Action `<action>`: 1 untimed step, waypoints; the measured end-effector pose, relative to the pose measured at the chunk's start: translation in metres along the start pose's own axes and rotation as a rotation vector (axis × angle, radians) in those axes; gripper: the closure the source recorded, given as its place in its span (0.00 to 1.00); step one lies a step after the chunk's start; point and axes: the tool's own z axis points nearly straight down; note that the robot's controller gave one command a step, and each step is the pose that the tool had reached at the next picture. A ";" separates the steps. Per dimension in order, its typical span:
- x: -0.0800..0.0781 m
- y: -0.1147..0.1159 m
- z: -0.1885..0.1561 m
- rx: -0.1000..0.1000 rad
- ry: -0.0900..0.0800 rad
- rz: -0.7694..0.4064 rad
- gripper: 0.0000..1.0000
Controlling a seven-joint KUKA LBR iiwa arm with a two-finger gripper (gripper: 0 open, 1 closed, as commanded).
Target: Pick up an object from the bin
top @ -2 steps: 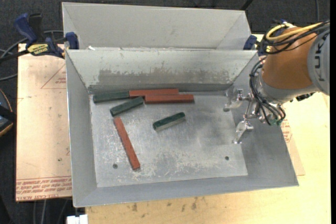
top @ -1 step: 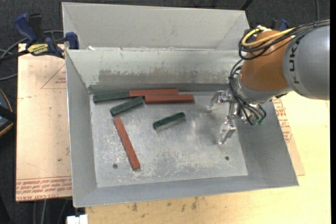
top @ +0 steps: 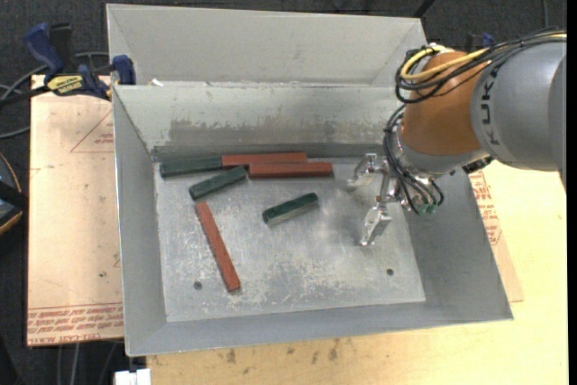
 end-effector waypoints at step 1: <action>-0.035 0.025 0.002 0.002 -0.001 -0.093 0.00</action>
Offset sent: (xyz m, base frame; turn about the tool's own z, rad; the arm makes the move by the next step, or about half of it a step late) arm 0.0550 0.0943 -0.0061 -0.1835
